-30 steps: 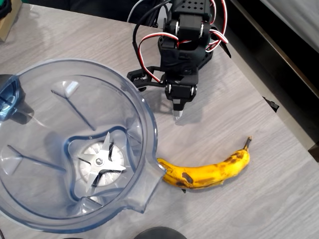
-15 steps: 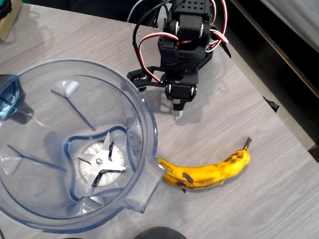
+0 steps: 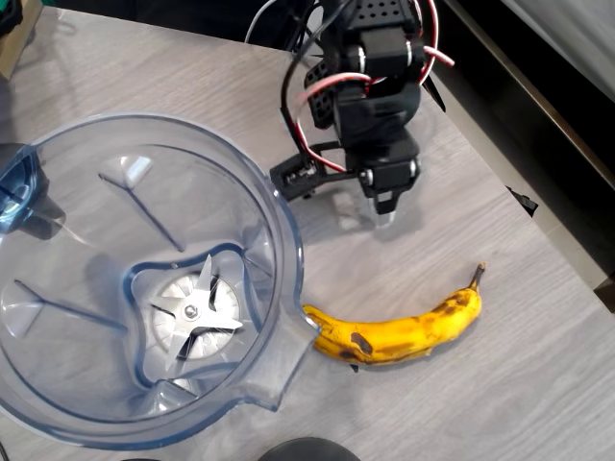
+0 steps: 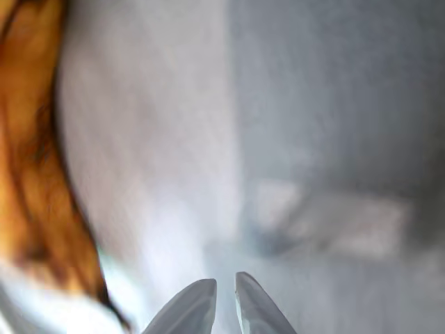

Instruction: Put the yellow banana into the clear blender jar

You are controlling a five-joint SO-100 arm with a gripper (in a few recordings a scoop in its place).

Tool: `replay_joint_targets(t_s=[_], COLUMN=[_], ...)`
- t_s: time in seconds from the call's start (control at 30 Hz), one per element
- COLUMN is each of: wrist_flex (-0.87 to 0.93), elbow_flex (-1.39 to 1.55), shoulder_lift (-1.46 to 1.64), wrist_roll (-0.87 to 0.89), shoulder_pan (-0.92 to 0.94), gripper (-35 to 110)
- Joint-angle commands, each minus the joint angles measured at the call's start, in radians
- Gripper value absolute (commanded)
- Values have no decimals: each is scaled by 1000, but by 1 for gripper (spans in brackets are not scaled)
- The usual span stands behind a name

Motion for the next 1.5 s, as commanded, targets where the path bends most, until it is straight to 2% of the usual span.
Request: replay_joint_targets(t_s=[0.0,0.23,0.33,0.47,0.7,0.8,1.1,1.47], wrist_flex=[-18,-97,-172,-63,-107,-126,-189,-291], elbow_flex=[6,-173,-426,-859,-1118,-1149,-1152,-1152], shoulder_lift=[57,-34,-383,-910,-1371,-1451,-1513,-1669], wrist_roll=[-20,-86,-60,12,21,37,44,37], shoulder_pan=[-150,-92,-69,-55,-5,-6,-25,-80], gripper=[0,0,0,0,2,11,26,27])
